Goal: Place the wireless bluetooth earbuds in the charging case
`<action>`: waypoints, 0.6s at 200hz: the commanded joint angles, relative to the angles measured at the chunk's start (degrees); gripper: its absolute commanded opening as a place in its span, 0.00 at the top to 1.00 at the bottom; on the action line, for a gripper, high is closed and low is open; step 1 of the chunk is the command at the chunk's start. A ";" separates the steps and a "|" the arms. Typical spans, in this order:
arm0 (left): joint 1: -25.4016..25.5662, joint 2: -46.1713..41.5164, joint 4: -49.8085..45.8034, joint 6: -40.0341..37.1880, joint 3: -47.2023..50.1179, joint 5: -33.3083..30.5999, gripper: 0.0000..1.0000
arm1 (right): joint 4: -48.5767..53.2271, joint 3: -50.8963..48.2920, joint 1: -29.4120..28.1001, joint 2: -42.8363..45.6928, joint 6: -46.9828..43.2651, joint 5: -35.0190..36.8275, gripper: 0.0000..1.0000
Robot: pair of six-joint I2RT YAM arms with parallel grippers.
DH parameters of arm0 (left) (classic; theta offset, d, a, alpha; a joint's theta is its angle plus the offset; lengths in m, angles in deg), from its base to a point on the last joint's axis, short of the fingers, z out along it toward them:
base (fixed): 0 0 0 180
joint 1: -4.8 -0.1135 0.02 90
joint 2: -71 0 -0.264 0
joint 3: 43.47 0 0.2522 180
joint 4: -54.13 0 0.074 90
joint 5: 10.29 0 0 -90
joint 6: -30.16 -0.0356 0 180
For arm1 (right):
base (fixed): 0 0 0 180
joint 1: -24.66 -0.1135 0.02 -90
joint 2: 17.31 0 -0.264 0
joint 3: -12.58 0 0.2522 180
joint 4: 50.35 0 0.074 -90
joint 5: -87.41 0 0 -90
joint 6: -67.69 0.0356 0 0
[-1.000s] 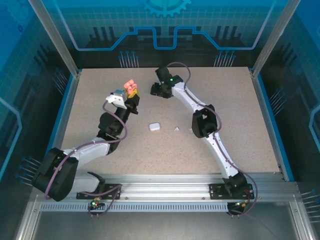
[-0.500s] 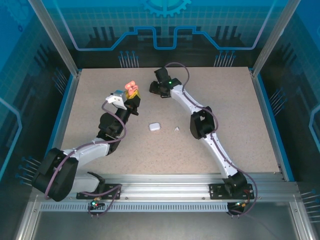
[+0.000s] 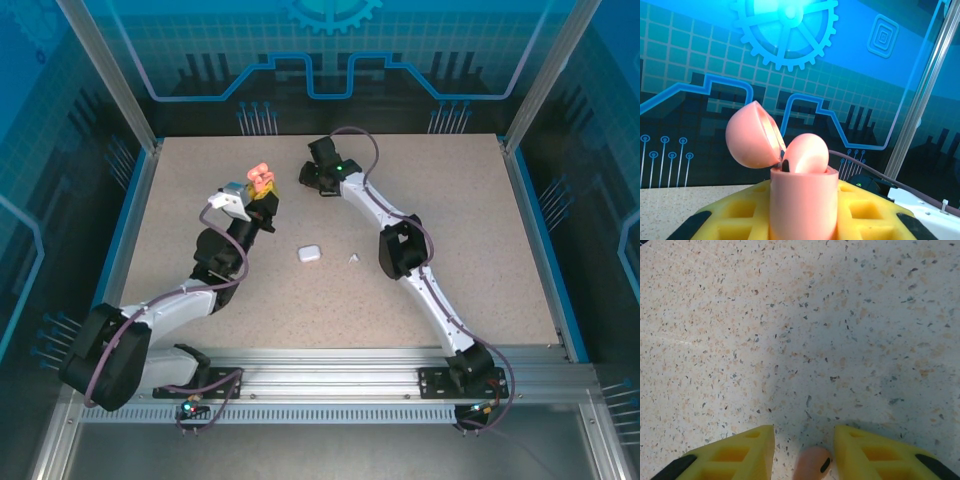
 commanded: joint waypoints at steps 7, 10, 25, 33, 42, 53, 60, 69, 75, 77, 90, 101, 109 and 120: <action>-0.69 -1.76 0.74 1.09 1.01 0.58 1.00 | 0.71 1.73 -0.69 -2.22 0.66 1.09 0.69; -0.68 -1.76 0.73 1.13 1.01 0.56 1.00 | 0.80 1.69 -0.70 -2.16 0.66 1.16 0.70; -0.78 -1.66 0.81 1.12 1.14 0.56 1.00 | 1.14 1.69 -0.70 -1.96 0.22 1.19 0.74; -0.71 -1.68 0.93 1.07 1.20 0.52 1.00 | 1.34 1.69 -0.70 -1.78 -0.09 1.38 0.75; -0.87 -1.72 0.92 1.12 1.21 0.56 1.00 | 1.57 1.71 -0.70 -1.52 -0.20 1.54 0.76; -0.88 -1.63 0.90 1.23 1.18 0.63 1.00 | 1.60 1.69 -0.70 -1.27 -0.55 1.54 0.80; -0.89 -1.59 0.90 1.29 1.09 0.73 1.00 | 1.69 1.72 -0.70 -1.02 -0.74 1.55 0.81; -0.94 -1.59 0.96 1.25 1.08 0.75 1.00 | 1.82 1.69 -0.70 -0.66 -0.91 1.51 0.83; -0.96 -1.54 0.86 1.25 1.01 0.79 1.00 | 1.91 1.69 -0.70 -0.46 -1.07 1.53 0.84; -1.01 -1.58 0.89 1.27 1.01 0.81 1.00 | 1.94 1.76 -0.70 -0.36 -1.11 1.50 0.84; -0.96 -1.58 0.64 1.25 0.80 0.82 1.00 | 2.30 1.69 -0.63 0.28 -1.26 1.42 0.86; -0.99 -1.66 0.40 1.28 0.69 0.91 1.00 | 2.48 1.66 -0.61 1.04 -1.65 1.29 0.88; -0.96 -1.68 0.22 1.16 0.58 0.99 1.00 | 2.64 1.65 -0.61 1.70 -1.94 1.09 0.89; -0.97 -1.75 -0.06 1.12 0.41 1.00 1.00 | 3.08 1.50 -0.52 2.79 -2.48 0.95 0.90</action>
